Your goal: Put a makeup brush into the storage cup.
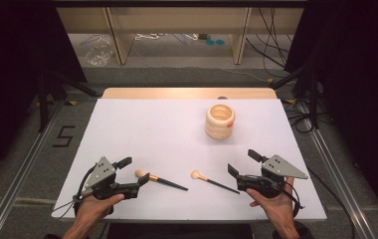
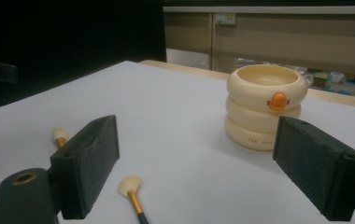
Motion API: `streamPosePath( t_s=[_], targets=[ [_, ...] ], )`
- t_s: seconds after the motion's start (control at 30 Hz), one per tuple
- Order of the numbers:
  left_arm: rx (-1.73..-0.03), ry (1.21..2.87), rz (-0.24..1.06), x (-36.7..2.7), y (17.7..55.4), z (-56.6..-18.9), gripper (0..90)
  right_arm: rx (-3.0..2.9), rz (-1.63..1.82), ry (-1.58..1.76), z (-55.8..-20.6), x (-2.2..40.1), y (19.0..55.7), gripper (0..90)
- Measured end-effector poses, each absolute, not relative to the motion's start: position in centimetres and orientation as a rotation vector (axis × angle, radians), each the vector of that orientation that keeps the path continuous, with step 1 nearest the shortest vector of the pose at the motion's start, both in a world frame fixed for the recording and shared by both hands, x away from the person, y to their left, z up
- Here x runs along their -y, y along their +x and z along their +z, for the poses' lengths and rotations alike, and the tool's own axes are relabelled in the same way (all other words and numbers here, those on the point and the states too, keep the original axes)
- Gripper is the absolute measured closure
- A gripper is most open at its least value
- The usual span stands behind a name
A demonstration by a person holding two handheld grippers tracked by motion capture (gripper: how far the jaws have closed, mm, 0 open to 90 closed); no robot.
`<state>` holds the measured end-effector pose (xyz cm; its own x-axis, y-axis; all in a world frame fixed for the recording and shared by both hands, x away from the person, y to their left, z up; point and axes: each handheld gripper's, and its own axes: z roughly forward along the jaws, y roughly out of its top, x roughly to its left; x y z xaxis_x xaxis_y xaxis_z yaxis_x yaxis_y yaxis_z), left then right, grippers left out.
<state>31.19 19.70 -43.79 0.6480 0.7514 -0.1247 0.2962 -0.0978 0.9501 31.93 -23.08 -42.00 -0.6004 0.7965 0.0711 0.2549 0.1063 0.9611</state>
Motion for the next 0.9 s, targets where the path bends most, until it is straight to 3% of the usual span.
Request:
streamPosePath(
  t_s=[0.9],
  targets=[
    [-0.823,1.725,0.463,-19.63,31.60,-43.69,15.7,-1.917,1.527,1.008,-42.09,23.04,32.07,15.8]
  ],
)
